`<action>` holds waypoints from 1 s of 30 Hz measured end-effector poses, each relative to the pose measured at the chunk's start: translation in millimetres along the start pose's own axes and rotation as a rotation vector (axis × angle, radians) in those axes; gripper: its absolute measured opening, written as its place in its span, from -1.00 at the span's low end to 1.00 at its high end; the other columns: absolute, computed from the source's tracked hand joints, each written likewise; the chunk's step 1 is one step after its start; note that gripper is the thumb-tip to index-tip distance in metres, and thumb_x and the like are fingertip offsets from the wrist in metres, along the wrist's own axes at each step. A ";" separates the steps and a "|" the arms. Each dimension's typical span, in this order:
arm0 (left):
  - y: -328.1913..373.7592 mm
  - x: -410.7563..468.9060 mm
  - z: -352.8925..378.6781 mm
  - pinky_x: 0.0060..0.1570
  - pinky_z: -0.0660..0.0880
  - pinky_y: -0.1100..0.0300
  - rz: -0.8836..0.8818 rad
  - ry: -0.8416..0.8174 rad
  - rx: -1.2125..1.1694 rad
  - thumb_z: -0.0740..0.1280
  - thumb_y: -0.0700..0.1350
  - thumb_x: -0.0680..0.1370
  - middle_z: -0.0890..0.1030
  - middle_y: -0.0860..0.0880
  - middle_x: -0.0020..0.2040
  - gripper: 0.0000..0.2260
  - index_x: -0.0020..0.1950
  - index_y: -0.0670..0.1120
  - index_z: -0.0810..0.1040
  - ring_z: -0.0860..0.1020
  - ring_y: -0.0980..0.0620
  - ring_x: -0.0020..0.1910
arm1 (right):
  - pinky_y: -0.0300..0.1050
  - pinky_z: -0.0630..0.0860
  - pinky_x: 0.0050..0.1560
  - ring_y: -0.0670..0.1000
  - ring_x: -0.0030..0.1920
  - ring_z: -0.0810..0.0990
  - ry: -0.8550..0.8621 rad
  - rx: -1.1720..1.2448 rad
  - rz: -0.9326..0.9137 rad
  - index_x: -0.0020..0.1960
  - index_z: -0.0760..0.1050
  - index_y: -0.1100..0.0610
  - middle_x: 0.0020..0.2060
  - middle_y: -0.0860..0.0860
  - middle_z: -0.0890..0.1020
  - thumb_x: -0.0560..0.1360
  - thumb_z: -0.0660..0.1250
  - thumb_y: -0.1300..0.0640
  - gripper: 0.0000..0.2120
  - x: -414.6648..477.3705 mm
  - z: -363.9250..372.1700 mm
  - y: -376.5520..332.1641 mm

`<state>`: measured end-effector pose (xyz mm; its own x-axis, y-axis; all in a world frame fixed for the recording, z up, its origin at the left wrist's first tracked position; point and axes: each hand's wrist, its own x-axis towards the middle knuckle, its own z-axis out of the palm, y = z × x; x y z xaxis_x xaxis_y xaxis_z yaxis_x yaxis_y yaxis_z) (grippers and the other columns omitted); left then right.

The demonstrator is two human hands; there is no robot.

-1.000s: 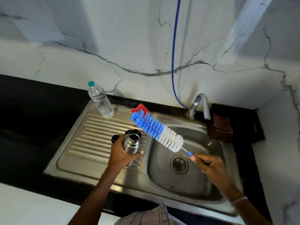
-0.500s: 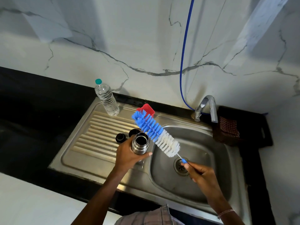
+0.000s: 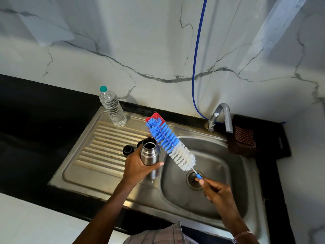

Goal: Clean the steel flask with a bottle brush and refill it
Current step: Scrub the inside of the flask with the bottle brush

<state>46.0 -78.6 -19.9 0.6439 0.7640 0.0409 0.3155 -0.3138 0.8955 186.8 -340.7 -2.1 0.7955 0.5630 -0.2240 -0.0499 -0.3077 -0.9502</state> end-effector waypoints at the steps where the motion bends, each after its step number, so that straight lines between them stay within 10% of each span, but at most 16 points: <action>1: 0.2 1.3 0.3 -0.06 0.53 0.36 -0.023 -0.008 0.000 0.71 0.14 0.20 0.66 0.30 -0.07 -0.45 0.06 0.20 0.53 0.63 0.26 -0.06 | -0.23 0.26 -0.41 -0.04 -0.40 0.28 0.006 0.007 0.008 -0.03 0.77 -0.03 -0.49 -0.03 0.34 0.49 0.47 0.03 -0.88 -0.1 -1.4 1.0; 22: 7.7 19.0 34.5 -0.03 0.62 0.01 -0.077 -0.134 0.091 0.56 0.35 0.27 0.64 0.20 -0.06 -0.37 0.22 0.17 0.42 0.64 0.20 -0.09 | -0.24 0.16 -0.46 0.02 -0.38 0.22 0.111 0.152 0.100 -0.08 0.76 0.09 -0.47 0.04 0.30 0.45 0.45 0.00 -0.82 -6.2 -28.1 11.1; 30: 5.9 11.9 23.0 -0.07 0.56 0.10 -0.131 -0.010 0.091 0.53 0.37 0.22 0.64 0.21 -0.09 -0.35 0.19 0.14 0.45 0.61 0.27 -0.11 | -0.15 0.52 -0.25 -0.10 -0.30 0.61 0.151 -0.673 -0.270 0.13 0.70 -0.09 -0.33 -0.14 0.64 0.60 0.39 0.02 -0.84 55.2 -34.8 -55.2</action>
<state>71.5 -84.4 -24.3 0.5995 0.7965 -0.0784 0.4585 -0.2616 0.8493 254.5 -319.4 45.5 0.8048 0.5886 0.0771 0.5015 -0.6047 -0.6188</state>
